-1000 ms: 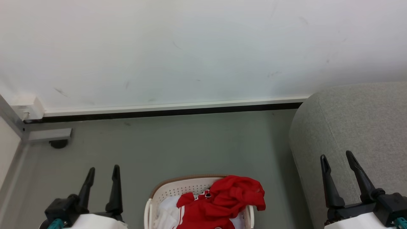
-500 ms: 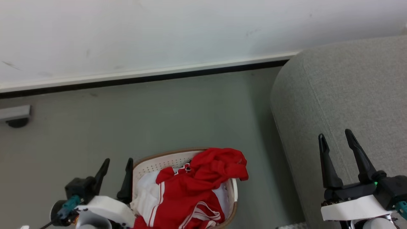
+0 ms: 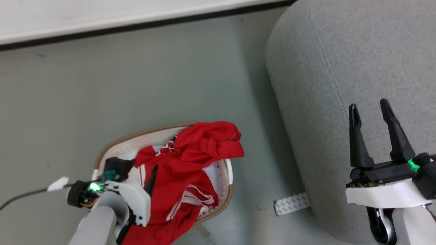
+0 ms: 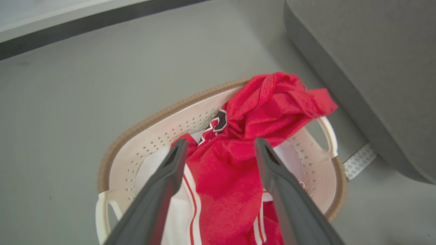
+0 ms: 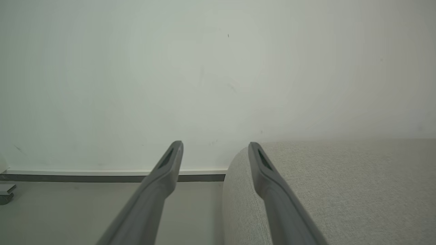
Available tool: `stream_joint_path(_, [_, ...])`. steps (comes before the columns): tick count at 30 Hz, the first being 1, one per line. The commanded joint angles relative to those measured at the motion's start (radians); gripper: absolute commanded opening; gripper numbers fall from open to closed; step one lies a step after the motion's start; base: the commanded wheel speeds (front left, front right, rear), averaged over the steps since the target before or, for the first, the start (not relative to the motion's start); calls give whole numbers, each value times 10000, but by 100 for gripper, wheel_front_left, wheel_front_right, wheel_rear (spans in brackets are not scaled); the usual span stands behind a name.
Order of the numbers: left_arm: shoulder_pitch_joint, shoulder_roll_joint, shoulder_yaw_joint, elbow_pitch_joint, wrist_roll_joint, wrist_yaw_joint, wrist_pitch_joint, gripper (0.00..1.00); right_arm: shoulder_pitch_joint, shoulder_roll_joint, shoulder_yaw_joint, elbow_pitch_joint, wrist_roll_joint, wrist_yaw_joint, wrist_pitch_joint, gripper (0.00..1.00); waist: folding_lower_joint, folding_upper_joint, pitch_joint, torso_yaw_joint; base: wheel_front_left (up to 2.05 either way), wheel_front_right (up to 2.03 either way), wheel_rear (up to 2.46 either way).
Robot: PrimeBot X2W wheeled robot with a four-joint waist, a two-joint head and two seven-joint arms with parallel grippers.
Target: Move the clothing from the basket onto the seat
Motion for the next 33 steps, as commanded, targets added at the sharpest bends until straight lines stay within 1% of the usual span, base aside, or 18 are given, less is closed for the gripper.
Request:
stream_joint_path(1, [-450, 143, -483, 622, 200, -15, 203, 100, -242, 24, -61, -86, 109, -21, -1, 100, -2, -1, 709, -433, 0, 0, 0])
stream_joint_path(5, [-1173, 290, -1460, 1725, 153, -20, 593, 100, -467, 27, -2, -217, 484, -21, -1, 100, -2, -1, 1359, -719, 0, 0, 0])
stream_joint_path(6, [-1173, 290, -1460, 1725, 153, -20, 593, 100, -467, 27, -2, -217, 484, -21, -1, 100, -2, -1, 1359, -719, 0, 0, 0])
stream_joint_path(11, [-1883, 595, -2641, 2802, -60, -6, 1187, 100, -730, 27, 156, -338, 839, -21, -1, 100, -2, -1, 2180, -1065, 0, 0, 0])
stream_joint_path(16, [-2587, 952, -3715, 3488, -301, -3, 1831, 100, -1005, 30, 364, -423, 1148, -21, -1, 100, -2, -1, 2954, -1333, 0, 0, 0])
stream_joint_path(19, [-2995, 1147, -4073, 3826, -392, -4, 2196, 100, -1177, 27, 492, -480, 1307, -21, -1, 100, -2, -1, 3373, -1509, 0, 0, 0])
stream_joint_path(22, [-3262, 1247, -4325, 4110, -556, -4, 2858, 100, -1293, 26, 608, -496, 1439, -21, -1, 100, -2, -1, 3697, -1659, 0, 0, 0])
stream_joint_path(24, [-3423, 1372, -4529, 4179, -572, -4, 3025, 100, -1374, 28, 661, -500, 1533, -21, -1, 100, -2, -1, 3865, -1745, 0, 0, 0])
stream_joint_path(27, [-3461, 1407, -4727, 4298, -767, -5, 3348, 100, -1400, 27, 708, -512, 1633, -21, -1, 100, -2, -1, 4003, -1839, 0, 0, 0])
stream_joint_path(28, [-3480, 1414, -4769, 4342, -843, -5, 3541, 85, -1404, 28, 721, -516, 1650, -21, -1, 100, -2, -1, 4028, -1861, 0, 0, 0])
stream_joint_path(29, [-3480, 1422, -4809, 4388, -917, -5, 3710, 65, -1415, 28, 724, -517, 1647, -21, -1, 100, -2, -1, 4046, -1877, 0, 0, 0])
stream_joint_path(30, [-3462, 1419, -4819, 4419, -1017, -6, 3796, 35, -1430, 28, 723, -510, 1651, -21, -1, 100, -2, -1, 4057, -1886, 0, 0, 0])
stream_joint_path(31, [-3446, 1415, -4816, 4436, -1068, -9, 3798, 9, -1436, 27, 718, -492, 1654, -21, -1, 100, -2, -1, 4052, -1890, 0, 0, 0])
stream_joint_path(32, [-3444, 1403, -4833, 4442, -1086, -16, 3762, 0, -1436, 29, 712, -474, 1652, -21, -1, 100, -2, -1, 4035, -1890, 0, 0, 0])
stream_joint_path(33, [-3448, 1400, -4848, 4444, -1144, -14, 3698, 0, -1434, 27, 693, -445, 1640, -21, -1, 100, -2, -1, 4001, -1880, 0, 0, 0])
